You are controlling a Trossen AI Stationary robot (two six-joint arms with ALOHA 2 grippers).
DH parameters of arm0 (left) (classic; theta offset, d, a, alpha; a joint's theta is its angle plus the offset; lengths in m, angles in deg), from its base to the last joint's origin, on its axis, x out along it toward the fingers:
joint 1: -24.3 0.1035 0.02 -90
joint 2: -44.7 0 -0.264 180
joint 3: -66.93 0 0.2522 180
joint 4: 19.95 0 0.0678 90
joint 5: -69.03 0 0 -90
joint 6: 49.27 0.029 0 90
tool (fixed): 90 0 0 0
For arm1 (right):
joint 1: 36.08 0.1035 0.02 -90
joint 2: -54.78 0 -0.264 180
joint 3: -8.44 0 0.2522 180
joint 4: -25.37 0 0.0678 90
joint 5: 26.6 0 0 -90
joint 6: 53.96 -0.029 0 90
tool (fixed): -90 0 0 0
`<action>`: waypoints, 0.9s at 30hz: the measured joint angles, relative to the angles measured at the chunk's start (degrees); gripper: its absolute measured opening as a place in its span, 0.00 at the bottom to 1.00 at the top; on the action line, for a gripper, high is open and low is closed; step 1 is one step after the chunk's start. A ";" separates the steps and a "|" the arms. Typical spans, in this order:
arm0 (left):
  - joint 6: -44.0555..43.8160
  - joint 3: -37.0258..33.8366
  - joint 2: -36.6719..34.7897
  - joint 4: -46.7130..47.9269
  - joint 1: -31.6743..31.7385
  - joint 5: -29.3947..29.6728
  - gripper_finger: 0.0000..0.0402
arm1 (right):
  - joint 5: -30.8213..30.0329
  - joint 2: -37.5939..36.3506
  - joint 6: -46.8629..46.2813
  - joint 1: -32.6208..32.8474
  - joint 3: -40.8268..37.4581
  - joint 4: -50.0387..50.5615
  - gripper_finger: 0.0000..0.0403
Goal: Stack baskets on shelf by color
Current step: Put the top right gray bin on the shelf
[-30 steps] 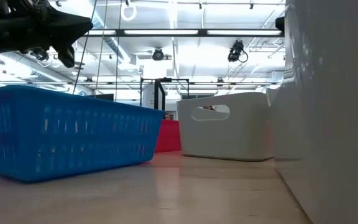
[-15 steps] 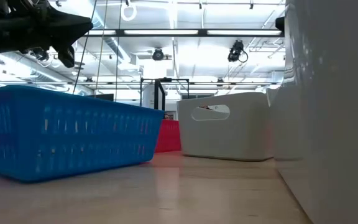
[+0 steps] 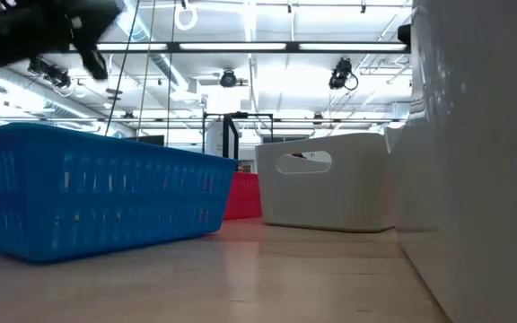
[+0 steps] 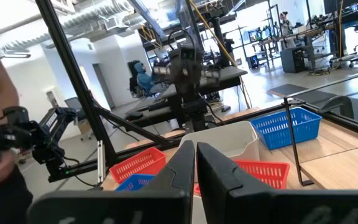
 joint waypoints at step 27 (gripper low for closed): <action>-16.73 74.71 49.72 60.28 2.24 -1.59 0.13 | -1.77 0.41 -9.89 -0.11 0.00 -3.23 0.06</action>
